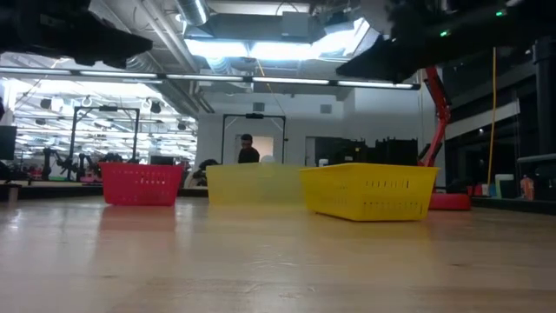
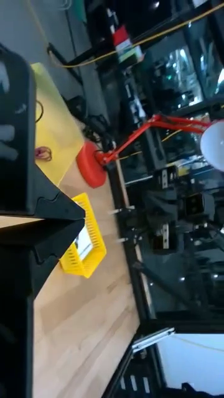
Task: Pick and place items into bin
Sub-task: Return to Home Position
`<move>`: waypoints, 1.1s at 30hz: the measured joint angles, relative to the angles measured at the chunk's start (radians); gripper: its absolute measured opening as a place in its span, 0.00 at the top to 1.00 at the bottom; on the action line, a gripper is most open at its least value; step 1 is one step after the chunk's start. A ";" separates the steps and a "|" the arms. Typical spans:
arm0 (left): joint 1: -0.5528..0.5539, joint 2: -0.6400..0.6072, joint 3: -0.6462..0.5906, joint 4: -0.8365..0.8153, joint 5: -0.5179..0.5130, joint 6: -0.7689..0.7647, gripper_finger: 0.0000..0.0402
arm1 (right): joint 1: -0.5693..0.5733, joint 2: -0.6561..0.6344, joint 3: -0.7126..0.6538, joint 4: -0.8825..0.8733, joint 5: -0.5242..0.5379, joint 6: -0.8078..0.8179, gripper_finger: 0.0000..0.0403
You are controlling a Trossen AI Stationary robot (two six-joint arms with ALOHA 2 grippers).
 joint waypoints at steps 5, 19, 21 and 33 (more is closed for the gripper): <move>0.073 -0.151 -0.008 -0.104 0.072 0.014 1.00 | -0.002 -0.135 -0.062 -0.006 -0.063 -0.066 1.00; 0.239 -0.301 -0.072 -0.129 0.191 0.014 1.00 | -0.013 -0.436 -0.229 -0.021 -0.238 -0.045 1.00; 0.252 -0.301 -0.100 -0.084 0.180 0.027 0.99 | -0.013 -0.474 -0.251 -0.025 -0.248 -0.048 1.00; 0.367 -0.302 -0.153 -0.018 0.237 -0.007 1.00 | -0.012 -0.712 -0.272 -0.265 -0.250 -0.050 1.00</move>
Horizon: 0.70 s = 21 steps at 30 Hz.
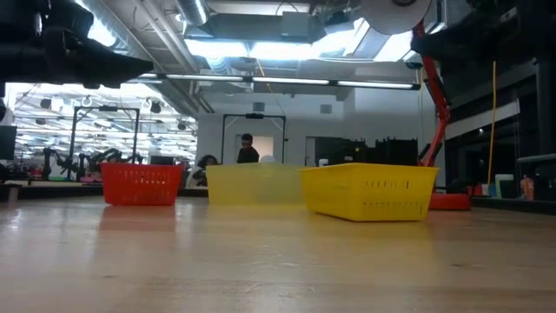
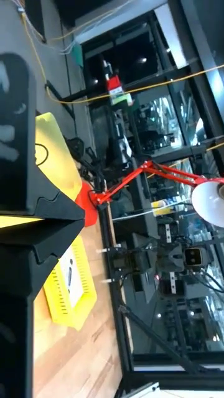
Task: Pick and place items into bin
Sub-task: Return to Home Position
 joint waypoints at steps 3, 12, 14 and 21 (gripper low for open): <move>0.022 0.000 0.000 -0.020 0.024 -0.022 0.99 | 0.000 -0.047 0.000 -0.035 -0.001 0.000 1.00; 0.042 0.000 0.000 -0.075 -0.027 -0.105 0.99 | 0.000 -0.085 0.000 -0.083 -0.027 -0.004 1.00; 0.042 0.000 0.000 -0.076 -0.027 -0.105 1.00 | 0.000 -0.085 0.000 -0.091 -0.027 -0.005 1.00; 0.042 0.000 0.000 -0.079 -0.047 -0.106 0.99 | 0.000 -0.102 -0.094 0.026 -0.065 -0.026 1.00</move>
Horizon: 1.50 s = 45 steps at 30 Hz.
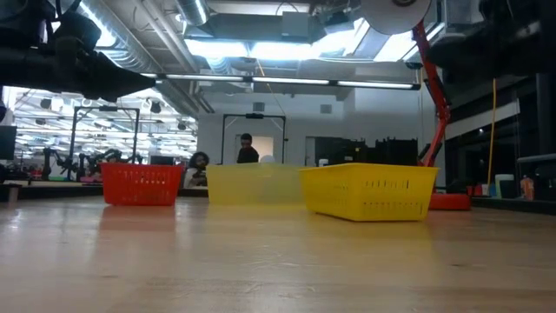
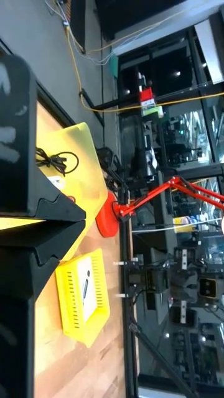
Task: Pick and place items into bin
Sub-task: Return to Home Position
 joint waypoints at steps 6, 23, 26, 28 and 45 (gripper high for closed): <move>0.000 0.000 0.000 0.000 -0.004 -0.041 0.99 | 0.000 -0.134 -0.065 0.000 -0.005 -0.026 1.00; 0.000 0.000 0.000 0.001 -0.004 -0.305 0.99 | 0.000 -0.419 -0.131 -0.263 -0.047 -0.050 1.00; 0.000 0.001 0.000 0.001 -0.004 -0.306 0.99 | -0.007 -0.412 -0.125 -0.250 -0.050 -0.124 1.00; 0.000 0.002 0.000 0.001 -0.004 -0.306 0.99 | -0.013 -0.419 -0.117 -0.192 -0.072 -0.141 1.00; 0.000 0.002 0.000 0.001 -0.005 -0.306 0.99 | -0.013 -0.415 -0.119 -0.209 -0.172 0.286 1.00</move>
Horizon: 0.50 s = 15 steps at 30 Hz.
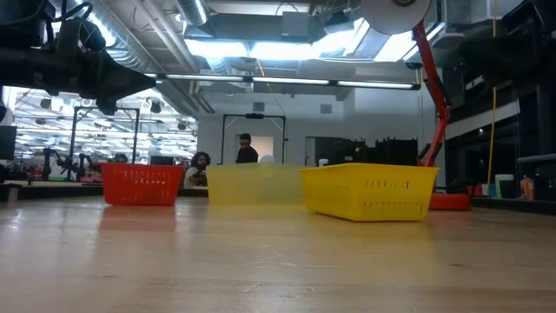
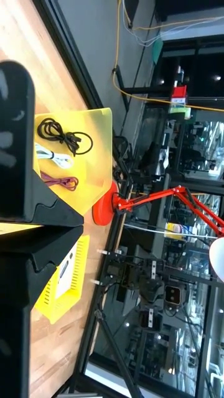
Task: Pick and place items into bin
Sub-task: Return to Home Position
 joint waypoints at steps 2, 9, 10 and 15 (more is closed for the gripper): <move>0.000 0.000 0.000 0.000 0.000 0.000 0.99 | 0.000 0.000 0.000 -0.001 0.000 -0.067 1.00; 0.000 0.000 0.000 0.000 -0.001 0.000 0.99 | 0.000 0.001 0.000 -0.077 0.000 -0.069 1.00; 0.000 0.000 0.000 0.000 -0.001 0.000 0.99 | 0.000 0.001 -0.001 -0.078 0.000 -0.069 1.00; 0.000 0.000 0.000 0.000 -0.001 0.000 0.99 | 0.000 0.005 -0.017 -0.064 0.001 -0.035 1.00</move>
